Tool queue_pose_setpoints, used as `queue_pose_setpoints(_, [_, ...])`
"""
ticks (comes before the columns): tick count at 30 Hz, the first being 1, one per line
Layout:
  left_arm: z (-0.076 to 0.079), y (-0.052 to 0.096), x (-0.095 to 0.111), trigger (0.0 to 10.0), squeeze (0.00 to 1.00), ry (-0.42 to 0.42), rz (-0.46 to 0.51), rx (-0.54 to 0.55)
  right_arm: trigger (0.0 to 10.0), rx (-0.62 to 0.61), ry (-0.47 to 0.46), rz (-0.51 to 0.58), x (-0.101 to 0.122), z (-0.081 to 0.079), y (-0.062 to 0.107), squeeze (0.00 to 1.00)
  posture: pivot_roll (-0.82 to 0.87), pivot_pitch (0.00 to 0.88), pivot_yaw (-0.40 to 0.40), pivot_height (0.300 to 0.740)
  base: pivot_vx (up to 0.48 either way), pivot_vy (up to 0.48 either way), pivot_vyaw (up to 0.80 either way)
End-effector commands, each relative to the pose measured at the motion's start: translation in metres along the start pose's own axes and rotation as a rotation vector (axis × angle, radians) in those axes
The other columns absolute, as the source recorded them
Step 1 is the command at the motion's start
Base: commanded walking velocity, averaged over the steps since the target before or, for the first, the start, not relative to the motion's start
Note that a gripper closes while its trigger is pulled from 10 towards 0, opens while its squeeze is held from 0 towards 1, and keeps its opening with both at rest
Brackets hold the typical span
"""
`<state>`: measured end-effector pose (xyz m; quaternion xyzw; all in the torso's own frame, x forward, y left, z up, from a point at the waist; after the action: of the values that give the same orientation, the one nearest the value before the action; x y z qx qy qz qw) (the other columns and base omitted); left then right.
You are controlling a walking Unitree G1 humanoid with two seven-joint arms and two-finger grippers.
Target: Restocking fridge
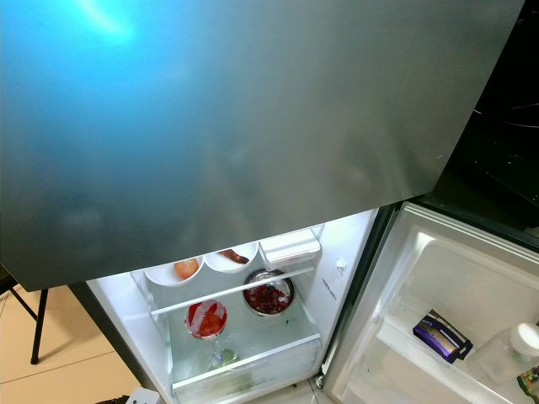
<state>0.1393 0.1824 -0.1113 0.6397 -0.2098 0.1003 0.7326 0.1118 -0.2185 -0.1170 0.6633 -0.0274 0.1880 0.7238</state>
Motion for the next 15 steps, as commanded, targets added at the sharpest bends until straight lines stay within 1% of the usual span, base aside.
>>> queue_pose_setpoints(1, [0.0055, -0.0009, -0.0042, 10.0, 0.00, 0.002, -0.018, -0.014, 10.0, 0.008, -0.009, -0.013, -0.0034, -0.0032, -0.0002, 0.00, 0.01, 0.000, -0.020, 0.740, 0.000, 0.000, 0.00])
queue_pose_setpoints(15, [0.0062, -0.0009, -0.0049, 10.0, 0.00, 0.003, -0.019, -0.016, 10.0, 0.009, -0.008, -0.014, -0.0038, -0.0028, -0.0001, 0.00, 0.01, 0.000, -0.022, 0.740, 0.000, 0.000, 0.00])
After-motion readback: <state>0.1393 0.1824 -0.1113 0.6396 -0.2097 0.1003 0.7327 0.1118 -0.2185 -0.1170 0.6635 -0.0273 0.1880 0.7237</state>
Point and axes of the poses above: a point about 5 cm out from each wrist's last joint towards the gripper, its own y axis pointing back from the gripper into the wrist, its own x axis along the axis of the wrist's last joint, z = x × y, the point moved 1 cm from there along -y, pointing out of the wrist towards the gripper, and after that the axes turned 3 degrees about y, right-handed, at the moved point
